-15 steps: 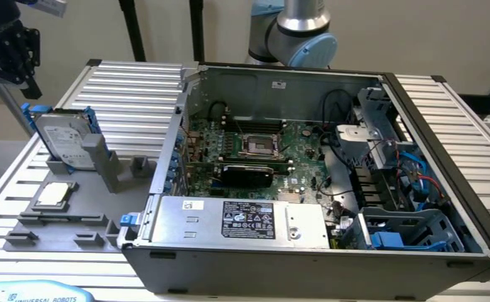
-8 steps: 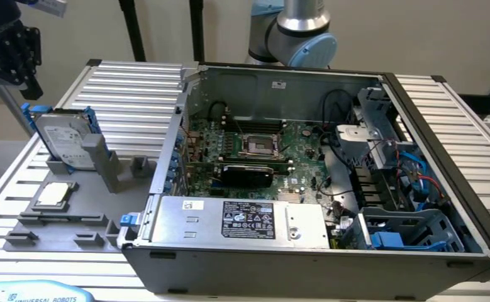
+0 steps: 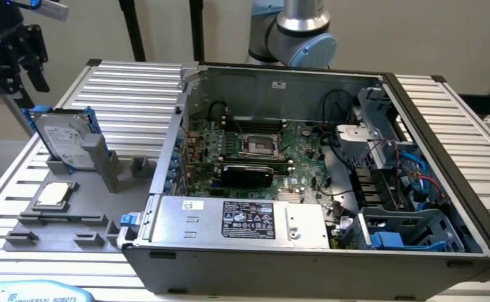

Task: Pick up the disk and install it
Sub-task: 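Pick up the disk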

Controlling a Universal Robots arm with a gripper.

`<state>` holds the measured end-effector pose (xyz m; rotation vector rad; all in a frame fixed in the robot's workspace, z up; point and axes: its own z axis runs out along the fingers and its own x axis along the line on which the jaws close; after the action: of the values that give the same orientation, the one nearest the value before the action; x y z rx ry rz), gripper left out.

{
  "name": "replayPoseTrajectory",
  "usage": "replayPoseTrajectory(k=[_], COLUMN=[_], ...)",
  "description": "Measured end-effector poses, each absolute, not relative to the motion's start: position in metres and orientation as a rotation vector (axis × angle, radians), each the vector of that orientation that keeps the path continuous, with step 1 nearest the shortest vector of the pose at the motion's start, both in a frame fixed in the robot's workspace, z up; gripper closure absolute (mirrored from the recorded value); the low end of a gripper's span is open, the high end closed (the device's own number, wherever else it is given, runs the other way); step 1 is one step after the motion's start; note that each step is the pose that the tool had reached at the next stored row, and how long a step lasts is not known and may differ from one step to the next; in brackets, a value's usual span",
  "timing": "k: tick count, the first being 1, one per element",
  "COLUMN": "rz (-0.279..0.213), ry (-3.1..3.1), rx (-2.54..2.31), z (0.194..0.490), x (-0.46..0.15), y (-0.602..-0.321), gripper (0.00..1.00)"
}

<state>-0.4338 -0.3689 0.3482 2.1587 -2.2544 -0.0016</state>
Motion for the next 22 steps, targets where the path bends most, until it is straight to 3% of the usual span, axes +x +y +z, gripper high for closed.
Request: replayPoseTrajectory(k=[1,22], rz=[-0.002,-0.002], ry=[-2.254,-2.294], rx=[2.159,2.117], z=[0.347,0.309], x=[-0.434,-0.434], y=[-0.369,-0.37], gripper=[0.46,0.46])
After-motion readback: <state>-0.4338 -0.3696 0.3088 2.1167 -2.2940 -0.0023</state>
